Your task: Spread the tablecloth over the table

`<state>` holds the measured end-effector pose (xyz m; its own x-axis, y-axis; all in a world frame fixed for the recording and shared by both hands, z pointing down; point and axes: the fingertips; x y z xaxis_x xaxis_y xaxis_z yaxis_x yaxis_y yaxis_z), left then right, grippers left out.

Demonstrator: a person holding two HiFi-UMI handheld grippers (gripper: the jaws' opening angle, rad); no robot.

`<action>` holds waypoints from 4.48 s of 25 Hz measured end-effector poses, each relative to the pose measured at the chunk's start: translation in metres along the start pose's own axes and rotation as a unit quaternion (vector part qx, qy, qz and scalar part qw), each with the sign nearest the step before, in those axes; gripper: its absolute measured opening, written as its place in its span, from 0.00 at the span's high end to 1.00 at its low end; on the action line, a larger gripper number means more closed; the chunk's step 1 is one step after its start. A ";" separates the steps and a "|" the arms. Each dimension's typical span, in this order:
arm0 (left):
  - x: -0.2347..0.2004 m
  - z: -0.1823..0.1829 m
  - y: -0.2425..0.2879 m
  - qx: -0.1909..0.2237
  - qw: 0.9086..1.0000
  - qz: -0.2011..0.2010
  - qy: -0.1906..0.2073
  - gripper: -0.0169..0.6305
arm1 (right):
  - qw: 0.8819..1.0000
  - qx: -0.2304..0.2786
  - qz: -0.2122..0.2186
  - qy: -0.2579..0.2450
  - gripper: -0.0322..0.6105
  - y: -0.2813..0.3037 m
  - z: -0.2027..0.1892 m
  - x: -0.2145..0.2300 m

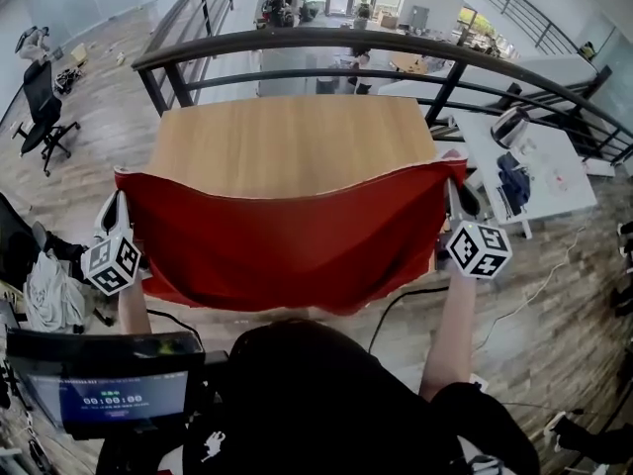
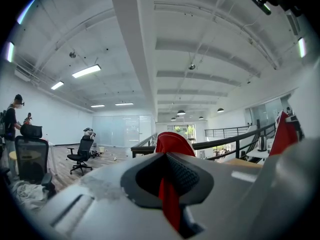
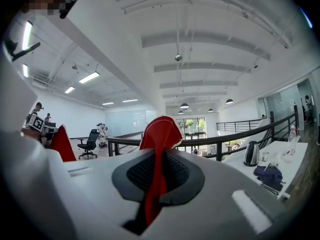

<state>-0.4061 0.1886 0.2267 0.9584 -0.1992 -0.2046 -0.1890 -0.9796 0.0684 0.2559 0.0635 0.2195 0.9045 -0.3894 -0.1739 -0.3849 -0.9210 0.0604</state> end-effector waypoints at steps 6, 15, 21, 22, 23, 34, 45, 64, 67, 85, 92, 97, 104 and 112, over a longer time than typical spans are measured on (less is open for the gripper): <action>-0.002 0.001 0.011 -0.011 0.999 0.021 0.024 0.95 | 1.000 -0.007 -0.004 -0.006 0.93 0.005 -0.006 0.031; -0.024 -0.002 0.049 -0.029 0.996 0.078 0.041 0.95 | 0.999 -0.015 -0.043 -0.003 0.93 0.044 -0.015 0.094; -0.037 -0.010 0.099 -0.063 0.991 0.100 0.062 0.95 | 0.997 -0.037 -0.051 -0.036 0.93 0.092 -0.018 0.120; -0.039 -0.010 0.113 -0.069 0.990 0.099 0.071 0.95 | 0.997 -0.042 -0.051 -0.040 0.93 0.106 -0.019 0.124; -0.040 -0.010 0.128 -0.074 0.989 0.098 0.079 0.95 | 0.996 -0.048 -0.052 -0.045 0.93 0.120 -0.020 0.127; -0.090 -0.073 0.334 -0.168 0.971 0.100 0.136 0.95 | 0.985 -0.141 -0.075 -0.060 0.93 0.320 -0.099 0.169; -0.111 -0.158 0.547 -0.216 0.958 0.094 0.161 0.95 | 0.962 -0.238 -0.080 -0.106 0.93 0.514 -0.208 0.184; -0.147 -0.169 0.713 -0.195 0.956 0.082 0.204 0.95 | 0.975 -0.181 0.013 -0.130 0.93 0.710 -0.212 0.157; -0.154 -0.170 0.734 -0.198 0.951 0.077 0.226 0.95 | 0.971 -0.189 0.017 -0.145 0.93 0.729 -0.212 0.163; -0.145 -0.236 0.743 -0.234 0.951 0.036 0.201 0.59 | 0.964 -0.243 0.024 -0.103 0.59 0.719 -0.276 0.146; -0.121 -0.245 0.708 -0.240 0.951 0.012 0.193 0.58 | 0.961 -0.253 0.054 -0.101 0.61 0.670 -0.272 0.127; -0.070 -0.253 0.671 -0.238 0.954 -0.041 0.176 0.60 | 0.969 -0.228 0.076 -0.057 0.82 0.612 -0.268 0.093; 0.024 -0.257 0.591 -0.195 0.958 -0.115 0.175 0.95 | 0.974 -0.208 0.086 -0.018 0.93 0.511 -0.269 0.049; 0.172 -0.282 0.474 -0.200 0.945 -0.190 0.175 0.96 | 0.980 -0.185 0.075 -0.021 0.93 0.380 -0.265 0.078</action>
<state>-0.2703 -0.3021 0.4996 0.9661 0.2545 0.0426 0.2116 -0.8760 0.4334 0.2290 -0.3196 0.4894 0.8315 -0.5272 -0.1751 -0.4135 -0.7978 0.4387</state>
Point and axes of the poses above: the fingertips, and each gripper's own axes: y forward along the fingers, x to its right, z out of its top, and after that the axes turned 14 degrees about -y, right-handed
